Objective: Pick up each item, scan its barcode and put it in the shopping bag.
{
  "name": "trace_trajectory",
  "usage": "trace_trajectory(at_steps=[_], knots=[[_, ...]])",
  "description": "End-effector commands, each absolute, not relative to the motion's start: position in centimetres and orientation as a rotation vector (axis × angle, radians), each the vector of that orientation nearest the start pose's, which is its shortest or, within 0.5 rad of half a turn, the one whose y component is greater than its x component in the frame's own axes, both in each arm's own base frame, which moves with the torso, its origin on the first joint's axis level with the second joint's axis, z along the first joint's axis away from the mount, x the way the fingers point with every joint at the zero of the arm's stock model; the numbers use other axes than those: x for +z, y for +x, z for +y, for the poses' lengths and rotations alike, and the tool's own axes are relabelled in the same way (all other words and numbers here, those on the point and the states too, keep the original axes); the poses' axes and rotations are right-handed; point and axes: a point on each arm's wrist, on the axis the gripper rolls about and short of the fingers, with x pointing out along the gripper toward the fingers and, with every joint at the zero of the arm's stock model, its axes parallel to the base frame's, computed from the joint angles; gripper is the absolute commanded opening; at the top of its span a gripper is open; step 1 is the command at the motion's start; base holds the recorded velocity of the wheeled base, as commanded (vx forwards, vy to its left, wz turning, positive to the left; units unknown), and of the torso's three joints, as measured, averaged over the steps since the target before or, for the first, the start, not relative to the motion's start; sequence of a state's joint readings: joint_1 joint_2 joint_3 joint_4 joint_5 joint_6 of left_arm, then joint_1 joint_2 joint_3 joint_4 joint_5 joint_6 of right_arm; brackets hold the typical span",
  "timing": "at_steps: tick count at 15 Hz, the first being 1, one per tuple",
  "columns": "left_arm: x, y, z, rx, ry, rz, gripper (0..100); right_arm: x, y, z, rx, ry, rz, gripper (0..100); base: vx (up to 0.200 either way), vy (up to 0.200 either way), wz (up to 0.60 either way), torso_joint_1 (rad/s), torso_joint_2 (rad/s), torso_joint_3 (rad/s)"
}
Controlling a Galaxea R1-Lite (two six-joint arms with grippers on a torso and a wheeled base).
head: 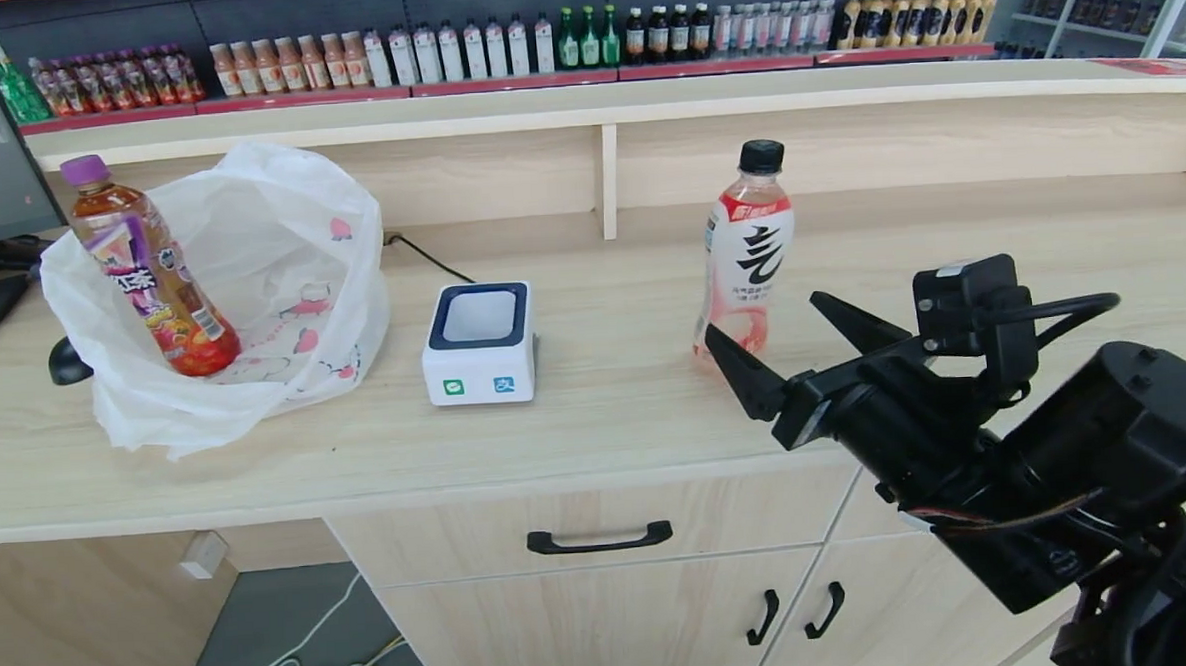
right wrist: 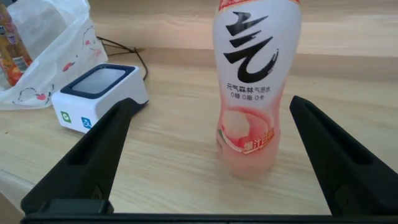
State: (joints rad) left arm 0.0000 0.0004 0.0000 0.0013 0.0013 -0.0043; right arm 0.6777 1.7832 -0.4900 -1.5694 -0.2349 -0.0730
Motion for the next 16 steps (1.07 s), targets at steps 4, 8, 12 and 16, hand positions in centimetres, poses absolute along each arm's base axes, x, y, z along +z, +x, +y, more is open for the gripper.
trace_trajectory(at_steps=[4, 8, 12, 16], knots=[[7.5, -2.3, 0.0, 0.002, -0.005, 0.002, 100, 16.5, 22.4, 17.5, 0.427, 0.001, -0.243, 100, 0.000, 0.000, 0.00, 0.000, 0.00, 0.000], [7.5, -2.3, 0.0, 0.002, -0.005, 0.002, 100, 15.8, 22.9, 17.2, 0.352, -0.018, -0.217, 100, 0.000, 0.000, 0.00, 0.000, 0.00, 0.000], [7.5, -2.3, 0.0, 0.002, -0.005, 0.002, 100, 16.5, 23.4, 17.5, 0.344, -0.015, -0.248, 100, 0.000, 0.000, 0.00, 0.000, 0.00, 0.000], [7.5, -2.3, 0.0, 0.002, -0.005, 0.002, 100, 17.4, 24.4, 18.0, 0.341, -0.037, -0.225, 100, 0.000, 0.000, 0.00, 0.000, 0.00, 0.000]])
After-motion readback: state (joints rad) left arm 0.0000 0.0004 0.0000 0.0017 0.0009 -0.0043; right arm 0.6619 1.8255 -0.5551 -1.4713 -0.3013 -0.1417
